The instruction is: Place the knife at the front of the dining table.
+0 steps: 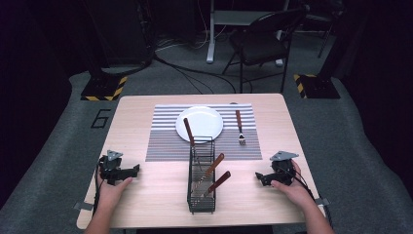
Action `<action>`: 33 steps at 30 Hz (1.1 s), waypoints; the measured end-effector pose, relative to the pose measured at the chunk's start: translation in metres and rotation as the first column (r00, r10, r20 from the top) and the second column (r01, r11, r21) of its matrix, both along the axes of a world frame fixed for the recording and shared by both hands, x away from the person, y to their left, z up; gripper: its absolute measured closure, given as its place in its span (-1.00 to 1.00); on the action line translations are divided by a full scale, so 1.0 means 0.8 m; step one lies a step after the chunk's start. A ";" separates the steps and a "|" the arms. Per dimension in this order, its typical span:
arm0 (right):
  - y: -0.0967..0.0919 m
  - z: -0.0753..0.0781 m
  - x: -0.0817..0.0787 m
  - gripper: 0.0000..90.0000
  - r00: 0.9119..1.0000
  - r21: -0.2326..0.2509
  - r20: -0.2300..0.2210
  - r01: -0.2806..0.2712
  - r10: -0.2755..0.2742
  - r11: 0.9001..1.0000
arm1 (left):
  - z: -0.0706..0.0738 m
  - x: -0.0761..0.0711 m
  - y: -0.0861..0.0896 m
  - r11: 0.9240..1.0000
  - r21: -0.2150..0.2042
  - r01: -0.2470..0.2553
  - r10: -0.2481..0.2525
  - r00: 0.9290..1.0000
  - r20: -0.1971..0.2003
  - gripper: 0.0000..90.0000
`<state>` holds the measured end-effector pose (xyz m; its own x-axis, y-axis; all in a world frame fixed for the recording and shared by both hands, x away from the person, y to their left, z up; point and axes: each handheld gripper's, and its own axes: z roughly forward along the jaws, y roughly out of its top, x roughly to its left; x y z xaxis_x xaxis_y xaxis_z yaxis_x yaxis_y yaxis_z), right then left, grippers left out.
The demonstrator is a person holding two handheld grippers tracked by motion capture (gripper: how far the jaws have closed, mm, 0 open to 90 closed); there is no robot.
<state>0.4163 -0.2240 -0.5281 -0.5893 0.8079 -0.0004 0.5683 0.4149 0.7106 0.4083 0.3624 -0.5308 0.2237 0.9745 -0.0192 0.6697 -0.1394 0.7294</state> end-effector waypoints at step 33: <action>0.000 0.000 0.000 -1.00 1.000 -0.001 -0.001 -0.003 0.003 1.000 | 0.009 -0.006 -0.005 1.000 0.003 0.014 -0.014 1.000 -0.020 -0.53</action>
<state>0.4165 -0.2242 -0.5280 -0.5915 0.8063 -0.0002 0.5680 0.4169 0.7097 0.4038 0.3581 -0.5238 0.2373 0.9712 -0.0210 0.6822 -0.1512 0.7153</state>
